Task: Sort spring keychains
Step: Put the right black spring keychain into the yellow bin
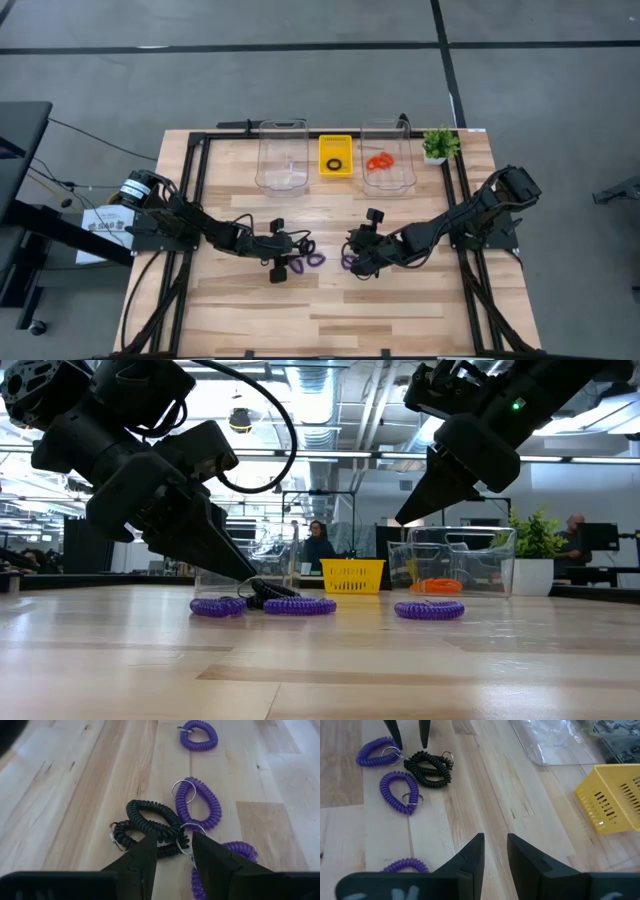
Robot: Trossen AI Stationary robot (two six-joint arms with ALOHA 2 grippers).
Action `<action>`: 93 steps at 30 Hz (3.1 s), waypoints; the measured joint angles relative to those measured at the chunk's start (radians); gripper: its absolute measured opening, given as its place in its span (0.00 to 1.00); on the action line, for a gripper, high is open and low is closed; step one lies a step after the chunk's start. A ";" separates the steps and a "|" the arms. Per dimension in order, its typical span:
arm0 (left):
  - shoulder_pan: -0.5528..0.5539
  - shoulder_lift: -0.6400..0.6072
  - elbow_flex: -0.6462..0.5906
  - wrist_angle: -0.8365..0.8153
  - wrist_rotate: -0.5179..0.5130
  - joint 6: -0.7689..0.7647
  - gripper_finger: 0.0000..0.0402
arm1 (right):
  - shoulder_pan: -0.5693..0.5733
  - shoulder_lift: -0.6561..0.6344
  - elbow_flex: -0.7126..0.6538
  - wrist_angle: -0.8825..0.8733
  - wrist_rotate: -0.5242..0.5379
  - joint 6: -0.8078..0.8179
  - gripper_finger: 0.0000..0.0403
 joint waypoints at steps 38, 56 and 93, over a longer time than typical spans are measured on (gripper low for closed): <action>-0.011 0.000 0.000 0.003 0.060 0.040 0.30 | 0.000 -0.001 0.000 0.000 -0.001 -0.001 0.19; -0.030 0.001 0.000 0.014 0.061 -0.019 0.30 | -0.001 -0.001 0.000 0.000 0.000 -0.001 0.19; -0.001 0.105 0.096 0.050 0.063 0.011 0.30 | 0.000 -0.001 0.000 -0.006 0.000 -0.001 0.19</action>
